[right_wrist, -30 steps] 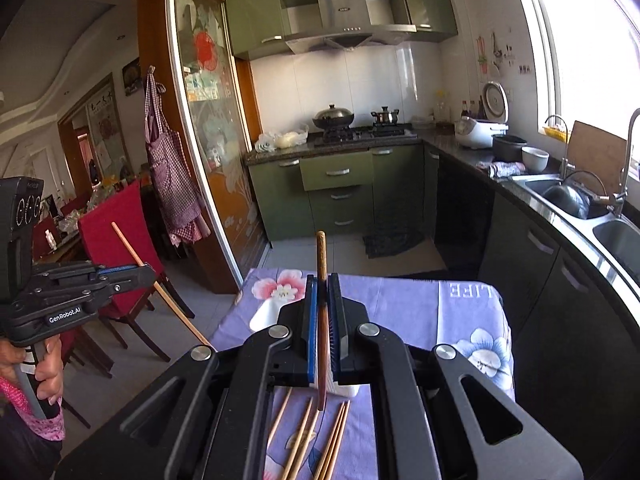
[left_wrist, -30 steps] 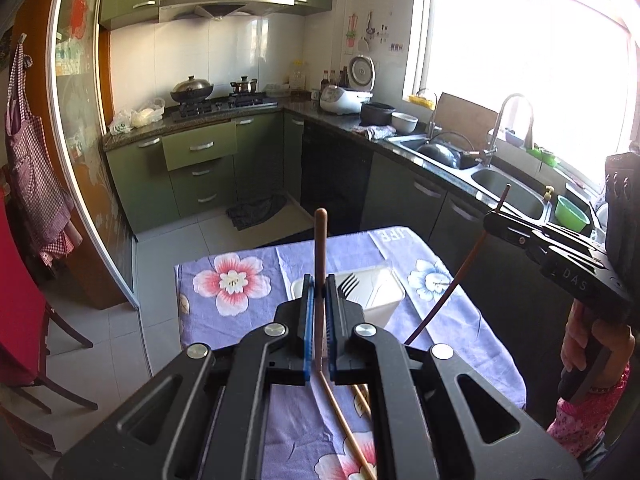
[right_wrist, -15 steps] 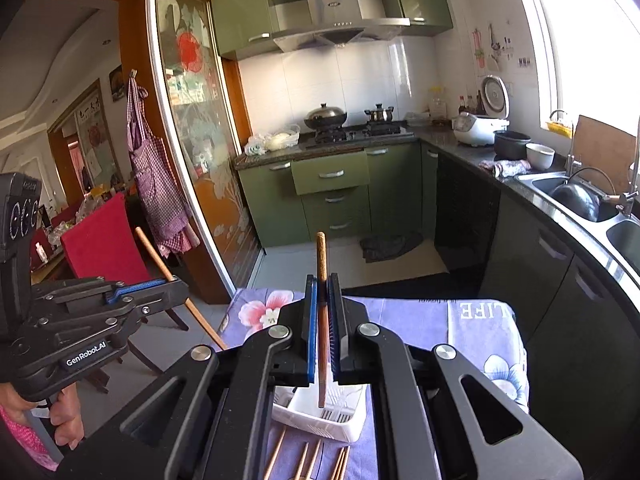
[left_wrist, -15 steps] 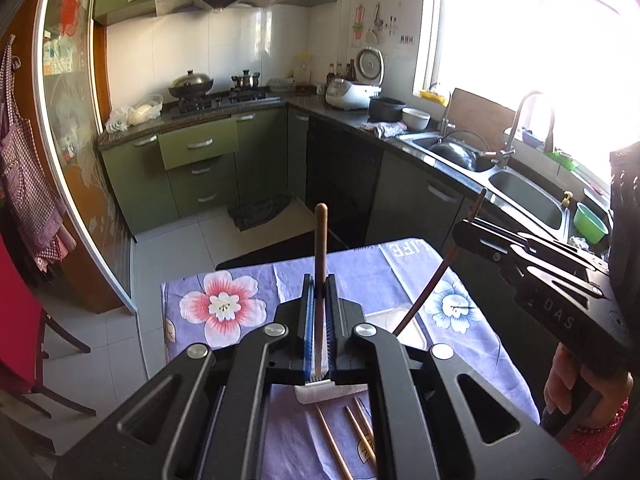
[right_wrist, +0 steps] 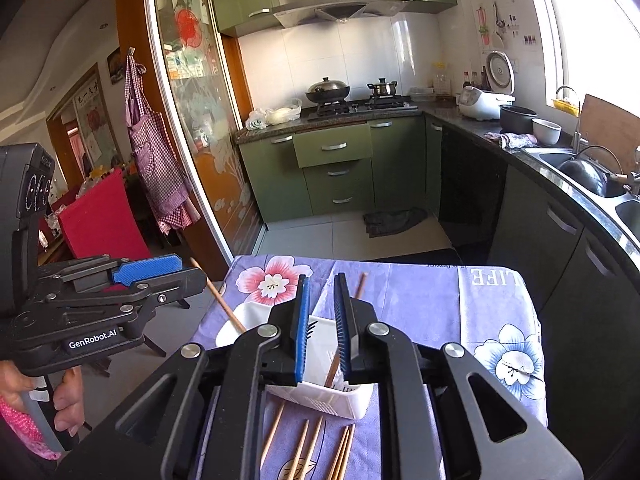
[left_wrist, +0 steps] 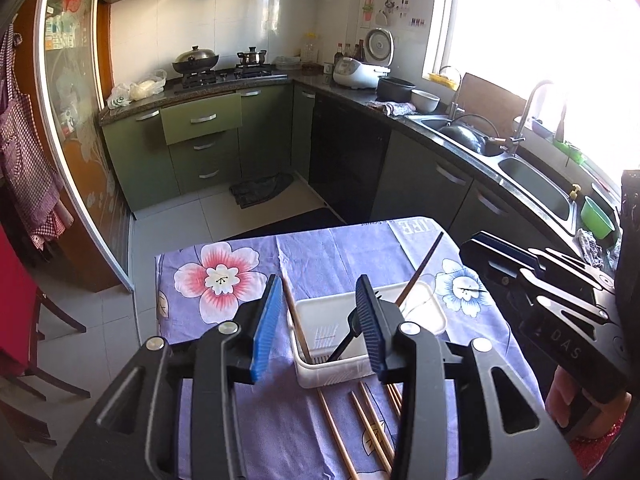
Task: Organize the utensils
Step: 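Grasp another wooden chopstick with the left gripper beside the holder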
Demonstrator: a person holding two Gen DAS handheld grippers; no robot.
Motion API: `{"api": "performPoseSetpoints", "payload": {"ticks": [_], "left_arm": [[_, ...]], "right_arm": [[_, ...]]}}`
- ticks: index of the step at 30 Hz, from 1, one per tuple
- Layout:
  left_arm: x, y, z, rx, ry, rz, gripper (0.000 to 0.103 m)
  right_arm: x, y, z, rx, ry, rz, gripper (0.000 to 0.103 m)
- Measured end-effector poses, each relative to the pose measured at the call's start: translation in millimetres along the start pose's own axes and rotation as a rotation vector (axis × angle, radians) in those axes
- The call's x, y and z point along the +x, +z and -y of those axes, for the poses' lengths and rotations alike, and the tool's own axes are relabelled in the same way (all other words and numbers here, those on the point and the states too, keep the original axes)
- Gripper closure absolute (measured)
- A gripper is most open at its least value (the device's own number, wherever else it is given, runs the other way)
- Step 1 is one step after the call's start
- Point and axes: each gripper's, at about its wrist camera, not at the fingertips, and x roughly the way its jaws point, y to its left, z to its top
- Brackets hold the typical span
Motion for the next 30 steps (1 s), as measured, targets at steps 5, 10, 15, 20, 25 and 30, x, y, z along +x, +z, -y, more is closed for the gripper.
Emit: {"api": "performPoseSetpoints", "payload": {"ticks": [5, 10, 15, 20, 25, 30], "left_arm": [[-22.6, -18.3, 3.5, -0.007, -0.011, 0.008, 0.056], [8.9, -74.5, 0.3, -0.061, -0.003, -0.169, 0.056], [73.8, -130.2, -5.0, -0.164, -0.017, -0.369, 0.057], [120.7, -157.6, -1.2, -0.207, 0.015, -0.475, 0.071], [143.6, -161.9, 5.4, -0.202, 0.062, -0.516, 0.072], [152.4, -164.3, 13.8, -0.170, 0.110, -0.516, 0.076]], "right_arm": [[-50.1, -19.3, 2.8, 0.015, -0.002, 0.084, 0.077], [-82.8, -76.4, 21.0, 0.070, -0.042, 0.095, 0.066], [-87.0, -137.6, 46.9, 0.178, -0.091, 0.052, 0.066], [-75.7, -179.5, 75.3, 0.273, -0.069, -0.031, 0.066], [-71.6, -197.7, 91.7, 0.318, -0.057, -0.052, 0.066], [-72.7, -200.4, 101.5, 0.344, -0.040, -0.038, 0.062]]}}
